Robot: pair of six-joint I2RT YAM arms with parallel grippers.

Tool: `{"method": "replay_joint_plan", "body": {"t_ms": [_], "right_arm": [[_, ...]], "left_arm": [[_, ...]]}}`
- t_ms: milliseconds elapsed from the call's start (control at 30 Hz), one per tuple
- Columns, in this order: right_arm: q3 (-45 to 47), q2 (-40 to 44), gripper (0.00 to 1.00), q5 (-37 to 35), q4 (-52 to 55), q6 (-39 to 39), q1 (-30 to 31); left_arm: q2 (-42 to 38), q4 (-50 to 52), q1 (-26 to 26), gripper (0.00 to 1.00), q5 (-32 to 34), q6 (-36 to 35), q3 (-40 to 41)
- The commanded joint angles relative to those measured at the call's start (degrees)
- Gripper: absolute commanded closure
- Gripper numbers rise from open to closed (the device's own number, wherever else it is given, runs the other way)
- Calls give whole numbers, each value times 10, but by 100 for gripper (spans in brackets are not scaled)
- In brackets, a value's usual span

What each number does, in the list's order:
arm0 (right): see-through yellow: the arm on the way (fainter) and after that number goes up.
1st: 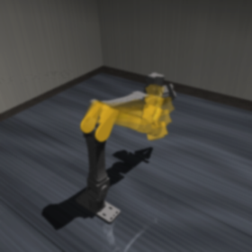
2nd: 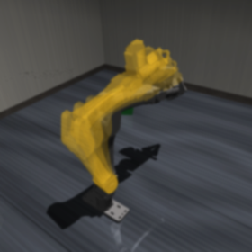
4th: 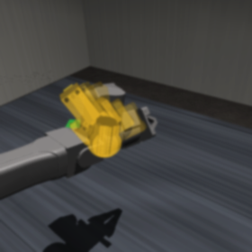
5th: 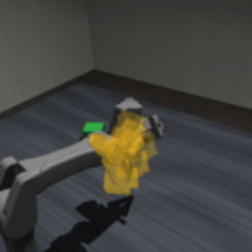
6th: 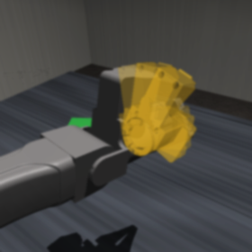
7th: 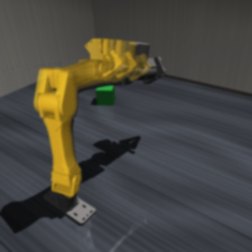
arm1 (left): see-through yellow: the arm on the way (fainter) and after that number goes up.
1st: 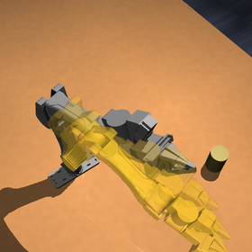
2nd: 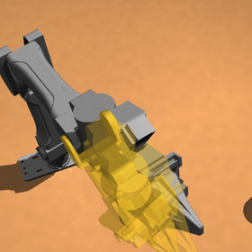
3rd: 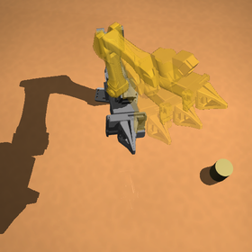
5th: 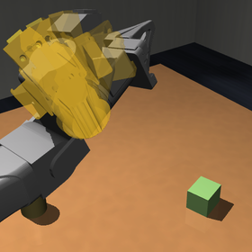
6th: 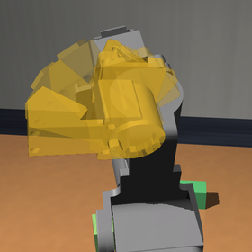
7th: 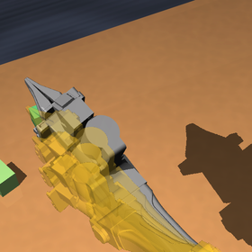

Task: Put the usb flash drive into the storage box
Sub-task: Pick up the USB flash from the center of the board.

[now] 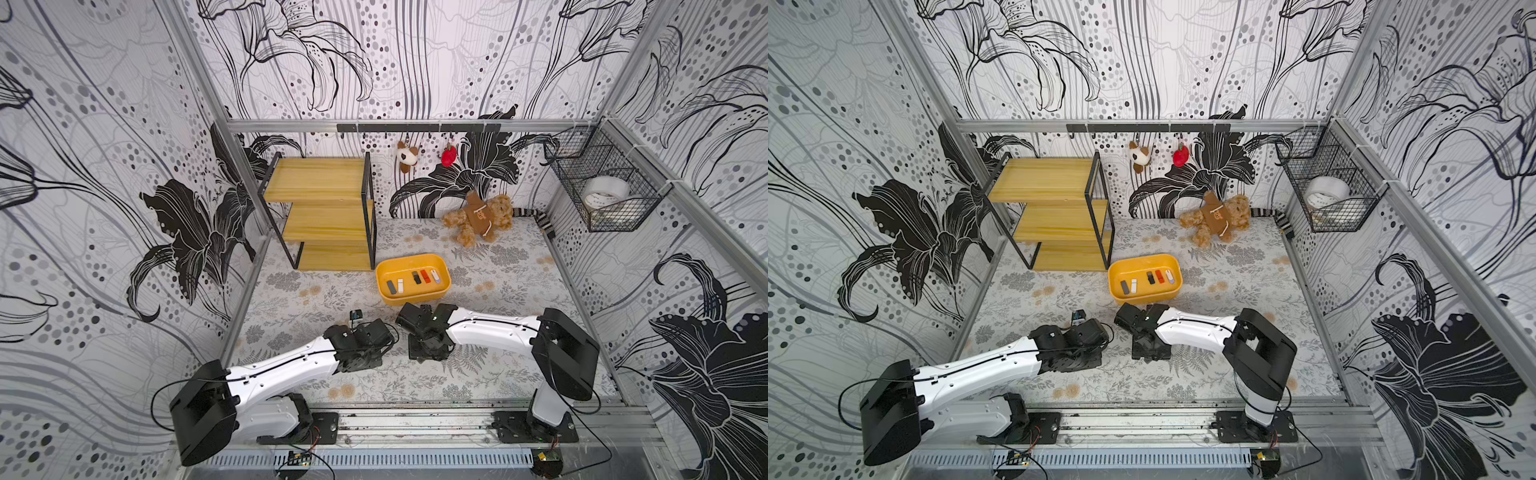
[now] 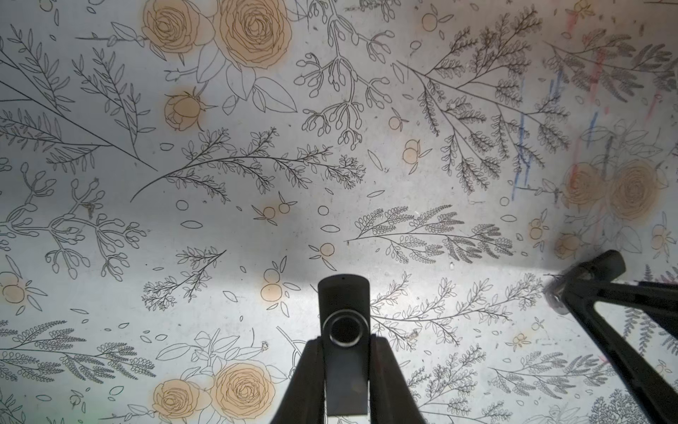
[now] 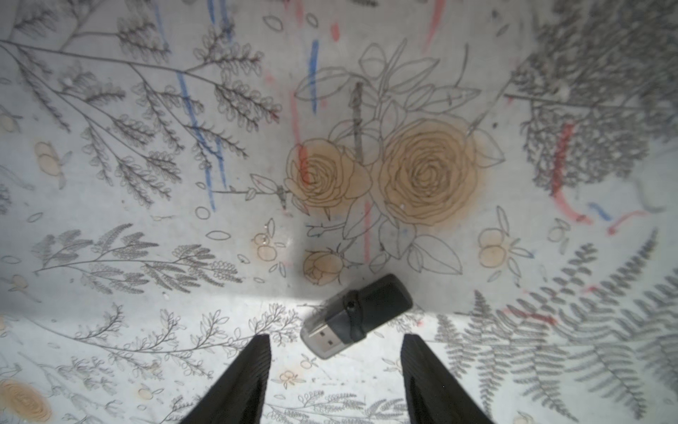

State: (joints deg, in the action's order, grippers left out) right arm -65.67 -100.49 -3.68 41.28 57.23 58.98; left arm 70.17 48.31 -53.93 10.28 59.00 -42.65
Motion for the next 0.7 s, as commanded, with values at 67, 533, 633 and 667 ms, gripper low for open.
{"method": "replay_joint_plan", "body": {"t_ms": [67,533,633,667], "right_arm": [[-12,-25,36,-26,36,6,5],[-22,-48,35,-42,65,-4,7],[-16,-45,35,-38,70,-5,8],[-14,-43,35,-36,70,-5,8]], "left_arm": [[13,-8,6,100,-4,-21,-9],[1,-11,14,100,-9,-23,8],[-2,-10,15,100,-9,-21,11],[-3,-10,15,100,-8,-21,12]]}}
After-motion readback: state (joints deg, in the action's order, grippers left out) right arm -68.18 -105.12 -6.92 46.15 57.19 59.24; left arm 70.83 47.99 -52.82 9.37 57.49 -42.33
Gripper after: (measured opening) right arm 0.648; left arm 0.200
